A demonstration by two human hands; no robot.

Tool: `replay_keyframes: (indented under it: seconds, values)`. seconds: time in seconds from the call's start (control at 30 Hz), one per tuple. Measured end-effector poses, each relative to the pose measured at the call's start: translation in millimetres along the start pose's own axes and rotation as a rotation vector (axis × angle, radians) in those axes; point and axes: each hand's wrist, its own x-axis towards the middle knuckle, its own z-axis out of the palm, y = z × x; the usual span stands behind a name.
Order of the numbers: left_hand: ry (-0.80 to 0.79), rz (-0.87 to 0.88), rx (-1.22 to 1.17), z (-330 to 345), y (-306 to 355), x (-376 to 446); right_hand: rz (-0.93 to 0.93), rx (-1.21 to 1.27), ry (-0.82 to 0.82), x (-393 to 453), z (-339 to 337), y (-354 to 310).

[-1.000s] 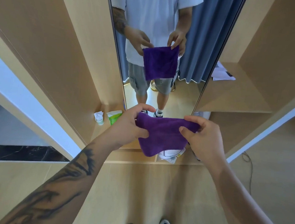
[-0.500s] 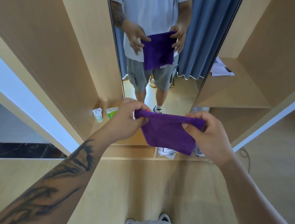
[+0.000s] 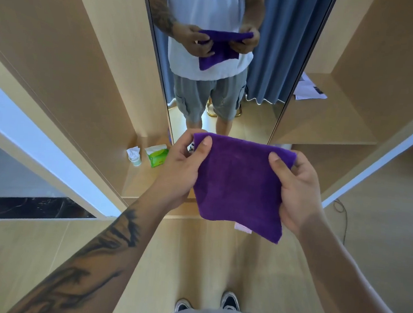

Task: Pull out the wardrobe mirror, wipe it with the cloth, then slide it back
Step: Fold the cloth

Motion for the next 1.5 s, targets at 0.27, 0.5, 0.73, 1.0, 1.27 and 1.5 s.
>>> replay_keyframes:
  seconds: [0.27, 0.5, 0.73, 1.0, 1.27, 1.5]
  values:
    - [0.083, -0.134, 0.106, 2.2, -22.4, 3.5, 0.160, -0.212, 0.096, 1.6, 1.1, 29.6]
    - [0.006, -0.634, -0.220, -20.2, -32.4, 5.3, 0.571, 0.340, -0.093, -14.2, -16.2, 48.2]
    - [-0.139, -0.648, -0.068, -30.1, -55.5, -3.0, 0.497, 0.301, 0.023, -10.3, -22.7, 66.4]
    - [-0.056, -0.694, -0.054, -23.6, -69.5, -10.9, 0.368, 0.224, 0.021, -8.9, -28.8, 76.1]
    - [-0.009, -0.772, -0.165, -27.5, -90.5, -25.5, 0.588, 0.235, -0.086, -14.1, -45.2, 82.6]
    - [0.071, -0.703, -0.196, -24.0, -101.2, -29.7, 0.788, 0.287, -0.098, -18.6, -59.3, 99.3]
